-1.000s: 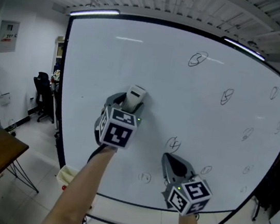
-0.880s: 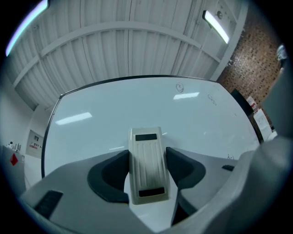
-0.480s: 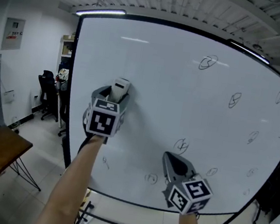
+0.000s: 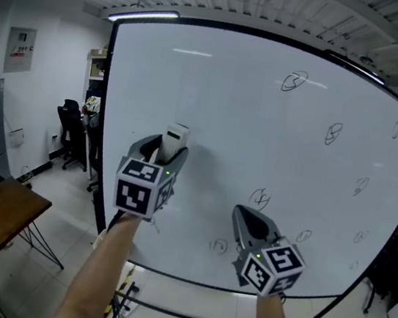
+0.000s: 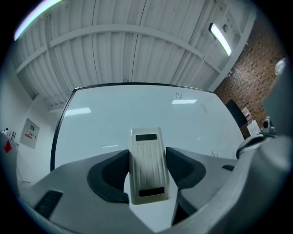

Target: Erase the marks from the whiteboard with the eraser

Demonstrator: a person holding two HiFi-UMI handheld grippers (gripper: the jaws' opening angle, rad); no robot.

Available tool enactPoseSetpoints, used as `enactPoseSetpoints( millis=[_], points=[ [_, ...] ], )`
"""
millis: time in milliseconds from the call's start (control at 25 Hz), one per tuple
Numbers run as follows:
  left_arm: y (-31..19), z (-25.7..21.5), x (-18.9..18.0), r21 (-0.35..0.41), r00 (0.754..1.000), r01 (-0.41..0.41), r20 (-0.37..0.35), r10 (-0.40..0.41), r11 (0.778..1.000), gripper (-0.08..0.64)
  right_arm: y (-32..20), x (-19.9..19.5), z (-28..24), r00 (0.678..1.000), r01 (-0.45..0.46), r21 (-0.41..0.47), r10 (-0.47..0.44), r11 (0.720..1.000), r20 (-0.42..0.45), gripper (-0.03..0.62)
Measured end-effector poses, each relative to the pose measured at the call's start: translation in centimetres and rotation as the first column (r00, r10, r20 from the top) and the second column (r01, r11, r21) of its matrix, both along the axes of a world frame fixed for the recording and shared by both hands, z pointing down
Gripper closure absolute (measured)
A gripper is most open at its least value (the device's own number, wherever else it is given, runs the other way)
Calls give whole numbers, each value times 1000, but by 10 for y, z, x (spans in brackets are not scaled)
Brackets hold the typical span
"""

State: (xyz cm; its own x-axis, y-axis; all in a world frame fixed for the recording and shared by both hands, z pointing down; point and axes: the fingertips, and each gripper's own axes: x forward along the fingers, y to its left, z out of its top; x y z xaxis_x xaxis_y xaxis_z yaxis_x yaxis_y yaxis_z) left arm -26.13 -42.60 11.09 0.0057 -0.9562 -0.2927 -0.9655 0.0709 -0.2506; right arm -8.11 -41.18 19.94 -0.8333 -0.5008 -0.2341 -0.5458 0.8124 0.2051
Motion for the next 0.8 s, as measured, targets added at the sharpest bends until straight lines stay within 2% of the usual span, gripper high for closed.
enactPoseSetpoints(
  millis=[160,360,560,800],
  points=[
    [6,41,25,-37,997,-82,-16,81,996,305,7,-1,2,1000,18,-4,-18,1000,16,601],
    [13,87,47,-74,989,-147,-34,145,986,305,12,-1,11,1000,23,3,-23,1000,-3,601],
    [17,119,55,-122,989,-145,-33,142,982,305,16,-4,20,999,35,-5,-35,999,-13,601],
    [22,133,60,-144,987,-157,-54,150,977,305,19,-6,22,999,50,-21,-50,999,-5,601]
  ],
)
